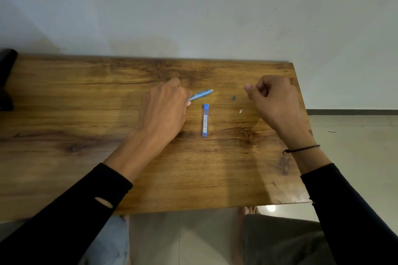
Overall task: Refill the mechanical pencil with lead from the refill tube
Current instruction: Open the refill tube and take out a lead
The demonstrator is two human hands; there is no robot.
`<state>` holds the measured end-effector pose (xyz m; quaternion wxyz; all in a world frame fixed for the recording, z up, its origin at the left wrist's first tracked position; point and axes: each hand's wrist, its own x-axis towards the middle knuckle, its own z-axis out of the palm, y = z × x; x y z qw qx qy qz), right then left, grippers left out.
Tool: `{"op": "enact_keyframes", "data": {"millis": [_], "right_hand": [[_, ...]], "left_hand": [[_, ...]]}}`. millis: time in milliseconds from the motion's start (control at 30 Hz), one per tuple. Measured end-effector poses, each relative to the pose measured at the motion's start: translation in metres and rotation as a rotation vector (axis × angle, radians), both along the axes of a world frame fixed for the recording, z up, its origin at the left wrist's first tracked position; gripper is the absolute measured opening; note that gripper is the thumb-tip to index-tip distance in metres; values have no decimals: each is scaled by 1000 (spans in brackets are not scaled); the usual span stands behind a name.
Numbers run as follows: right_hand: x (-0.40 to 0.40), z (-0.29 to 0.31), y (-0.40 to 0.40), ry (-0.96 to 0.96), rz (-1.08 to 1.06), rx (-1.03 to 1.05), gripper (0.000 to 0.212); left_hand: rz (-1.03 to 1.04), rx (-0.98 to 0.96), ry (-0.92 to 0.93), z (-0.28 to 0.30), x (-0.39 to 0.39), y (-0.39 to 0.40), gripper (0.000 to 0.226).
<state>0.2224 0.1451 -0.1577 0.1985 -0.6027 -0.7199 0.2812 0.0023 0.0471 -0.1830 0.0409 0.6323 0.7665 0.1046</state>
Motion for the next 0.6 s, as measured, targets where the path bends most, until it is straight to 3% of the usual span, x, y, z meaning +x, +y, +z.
{"op": "enact_keyframes", "data": {"millis": [100, 267, 467, 600], "right_hand": [[-17, 1, -20, 7, 50, 34, 32], [-45, -14, -59, -248, 226, 70, 35], [-50, -26, -70, -317, 207, 107, 30], [-49, -22, -67, -287, 175, 88, 26]], "left_hand": [[-5, 1, -8, 0, 3, 1, 27], [-3, 32, -76, 5, 3, 2, 29], [38, 121, -132, 10, 0, 3, 22], [55, 81, -379, 11, -3, 5, 17]]}}
